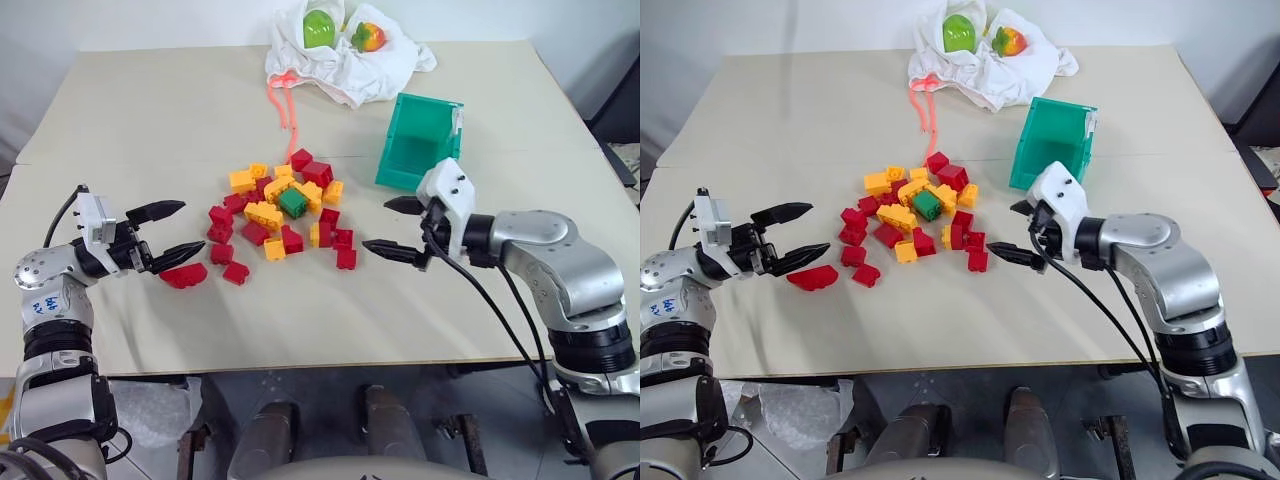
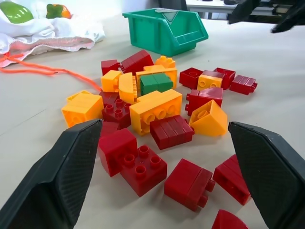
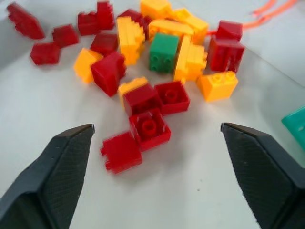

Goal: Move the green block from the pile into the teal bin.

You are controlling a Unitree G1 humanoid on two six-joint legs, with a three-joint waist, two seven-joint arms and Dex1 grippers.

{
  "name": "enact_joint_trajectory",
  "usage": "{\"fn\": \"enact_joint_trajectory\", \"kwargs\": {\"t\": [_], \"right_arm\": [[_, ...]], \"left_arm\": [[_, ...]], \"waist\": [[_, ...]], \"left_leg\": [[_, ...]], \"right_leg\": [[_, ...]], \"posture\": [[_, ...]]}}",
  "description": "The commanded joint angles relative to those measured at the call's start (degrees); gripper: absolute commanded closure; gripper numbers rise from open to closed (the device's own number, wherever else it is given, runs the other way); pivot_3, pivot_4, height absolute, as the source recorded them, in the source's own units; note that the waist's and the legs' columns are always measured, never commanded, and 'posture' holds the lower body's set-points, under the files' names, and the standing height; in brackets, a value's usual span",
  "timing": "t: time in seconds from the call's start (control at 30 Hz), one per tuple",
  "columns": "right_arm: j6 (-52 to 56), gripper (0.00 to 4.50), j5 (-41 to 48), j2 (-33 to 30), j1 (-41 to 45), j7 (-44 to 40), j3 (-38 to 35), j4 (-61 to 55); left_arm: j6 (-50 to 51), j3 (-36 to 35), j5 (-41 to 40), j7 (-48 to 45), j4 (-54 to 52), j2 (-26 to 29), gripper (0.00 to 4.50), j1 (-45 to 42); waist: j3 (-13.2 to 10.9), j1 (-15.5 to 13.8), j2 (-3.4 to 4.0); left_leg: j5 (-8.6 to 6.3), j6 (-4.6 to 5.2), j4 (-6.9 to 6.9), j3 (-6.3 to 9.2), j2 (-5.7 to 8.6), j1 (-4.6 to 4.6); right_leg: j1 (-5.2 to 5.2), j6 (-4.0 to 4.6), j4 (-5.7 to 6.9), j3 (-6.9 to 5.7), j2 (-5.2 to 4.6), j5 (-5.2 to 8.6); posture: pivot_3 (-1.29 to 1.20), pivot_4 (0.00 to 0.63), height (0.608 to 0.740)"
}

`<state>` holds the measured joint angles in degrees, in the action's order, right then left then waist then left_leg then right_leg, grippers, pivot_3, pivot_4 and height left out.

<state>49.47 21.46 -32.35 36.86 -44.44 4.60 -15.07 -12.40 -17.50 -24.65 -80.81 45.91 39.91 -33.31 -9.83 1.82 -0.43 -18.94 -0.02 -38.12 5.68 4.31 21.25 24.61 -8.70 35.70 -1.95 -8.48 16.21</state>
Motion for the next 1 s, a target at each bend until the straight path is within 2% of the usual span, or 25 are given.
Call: {"fn": "enact_joint_trajectory", "kwargs": {"t": [0.03,0.17,0.23,0.33,0.63,0.77,1.0], "right_arm": [[3.1,0.04,-1.1,5.9,5.3,6.0,2.7,1.5],[5.1,0.04,-3.2,11.3,9.2,10.4,5.6,6.5],[2.7,0.04,-7.3,17.9,14.0,14.9,9.3,17.7],[-3.0,0.04,-11.3,24.1,18.5,18.1,11.3,30.7],[-14.8,0.04,-16.3,32.7,26.6,18.8,11.1,54.4],[-16.6,0.04,-18.2,34.5,28.2,16.4,12.1,59.2],[-10.8,0.04,-20.7,33.4,25.8,4.3,18.9,53.5]], "left_arm": [[0.7,-0.6,-0.8,0.4,-1.7,0.1,0.0,0.2],[1.0,-0.8,-1.0,0.3,-2.7,-0.1,0.0,0.7],[0.8,-0.8,-0.8,0.3,-2.9,-0.2,0.0,1.0],[1.1,-0.9,-1.0,0.5,-4.0,-0.4,0.0,2.0],[2.4,-1.5,-1.6,2.5,-8.3,-0.7,0.0,5.7],[3.0,-1.8,-2.0,3.3,-10.4,-0.7,0.0,7.3],[4.0,-2.5,-2.8,4.8,-13.6,-0.4,0.0,9.8]], "waist": [[0.0,-0.1,0.0],[0.0,-0.3,0.0],[0.0,-0.1,0.0],[0.0,0.4,0.01],[0.0,1.7,0.0],[0.0,2.3,0.01],[0.0,3.0,0.09]], "left_leg": [[0.01,-0.02,0.01,-0.01,-0.01,-0.01],[0.01,-0.01,0.02,0.03,0.01,0.01],[-0.01,0.02,0.01,0.03,0.07,0.02],[0.01,-0.01,-0.01,0.02,0.03,0.01],[0.02,-0.03,0.03,0.08,0.03,-0.01],[0.04,-0.08,0.03,0.07,-0.01,-0.08],[0.04,-0.09,0.04,0.07,-0.03,-0.14]], "right_leg": [[0.02,0.02,0.03,0.01,0.0,-0.01],[0.02,0.03,0.01,-0.02,-0.01,-0.01],[0.01,0.03,0.01,-0.01,-0.05,-0.02],[0.04,0.02,0.04,0.0,0.0,-0.02],[0.08,0.07,0.16,-0.01,0.0,-0.03],[0.05,0.07,0.19,0.02,0.03,-0.03],[0.03,0.07,0.23,0.11,0.06,-0.03]], "posture": [[0.0,0.15,0.74],[0.0,0.15,0.74],[0.0,0.15,0.74],[0.0,0.15,0.74],[0.0,0.15,0.74],[0.0,0.15,0.74],[0.0,0.15,0.74]]}}
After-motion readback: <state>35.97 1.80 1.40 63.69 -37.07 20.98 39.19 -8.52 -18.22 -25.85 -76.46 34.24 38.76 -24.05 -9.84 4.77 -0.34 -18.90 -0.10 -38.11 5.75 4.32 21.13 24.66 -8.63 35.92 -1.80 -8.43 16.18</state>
